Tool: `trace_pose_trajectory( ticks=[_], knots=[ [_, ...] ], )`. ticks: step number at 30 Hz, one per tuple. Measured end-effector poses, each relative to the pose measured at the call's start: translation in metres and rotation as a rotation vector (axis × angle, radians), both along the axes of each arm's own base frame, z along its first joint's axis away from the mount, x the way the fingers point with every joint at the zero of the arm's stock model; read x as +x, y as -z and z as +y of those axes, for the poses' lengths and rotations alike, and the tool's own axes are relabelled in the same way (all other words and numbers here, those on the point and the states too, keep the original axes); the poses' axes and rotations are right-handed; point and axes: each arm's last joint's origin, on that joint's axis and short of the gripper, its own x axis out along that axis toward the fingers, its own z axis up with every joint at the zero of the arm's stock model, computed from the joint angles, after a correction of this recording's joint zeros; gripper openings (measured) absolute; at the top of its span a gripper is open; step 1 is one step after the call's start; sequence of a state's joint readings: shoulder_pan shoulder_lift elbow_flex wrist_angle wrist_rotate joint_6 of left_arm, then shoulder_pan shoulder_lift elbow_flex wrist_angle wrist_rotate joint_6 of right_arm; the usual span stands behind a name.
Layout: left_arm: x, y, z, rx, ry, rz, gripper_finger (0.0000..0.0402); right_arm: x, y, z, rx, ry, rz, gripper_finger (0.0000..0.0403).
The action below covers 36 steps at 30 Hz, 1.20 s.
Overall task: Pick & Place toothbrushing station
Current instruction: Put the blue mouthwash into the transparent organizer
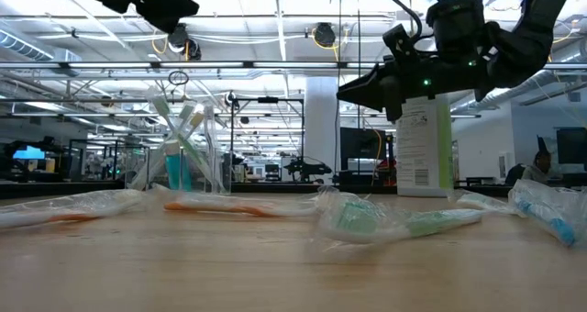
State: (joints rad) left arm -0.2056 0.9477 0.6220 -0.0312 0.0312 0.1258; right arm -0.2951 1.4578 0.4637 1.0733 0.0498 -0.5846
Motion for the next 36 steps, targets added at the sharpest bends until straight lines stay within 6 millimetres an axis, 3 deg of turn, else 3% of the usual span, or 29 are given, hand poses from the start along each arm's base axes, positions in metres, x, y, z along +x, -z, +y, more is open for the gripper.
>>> trace_pose_trajectory(
  ticks=[11,21,29,36],
  knots=[
    [0.025,0.025,-0.017,0.012,0.051,0.069,0.0188,0.000,0.001,0.000,0.000,0.000,0.007,0.0144],
    [0.031,0.021,-0.033,-0.070,0.073,0.083,0.0188,0.000,0.001,0.000,0.049,0.001,-0.007,0.0144],
    [0.048,0.009,-0.068,-0.150,0.083,0.230,0.0188,0.000,0.001,0.000,0.045,0.001,-0.005,0.0144],
    [0.058,-0.003,-0.112,-0.110,0.088,0.539,0.0188,0.000,0.004,0.000,0.098,0.002,0.003,0.0144]
  ],
)
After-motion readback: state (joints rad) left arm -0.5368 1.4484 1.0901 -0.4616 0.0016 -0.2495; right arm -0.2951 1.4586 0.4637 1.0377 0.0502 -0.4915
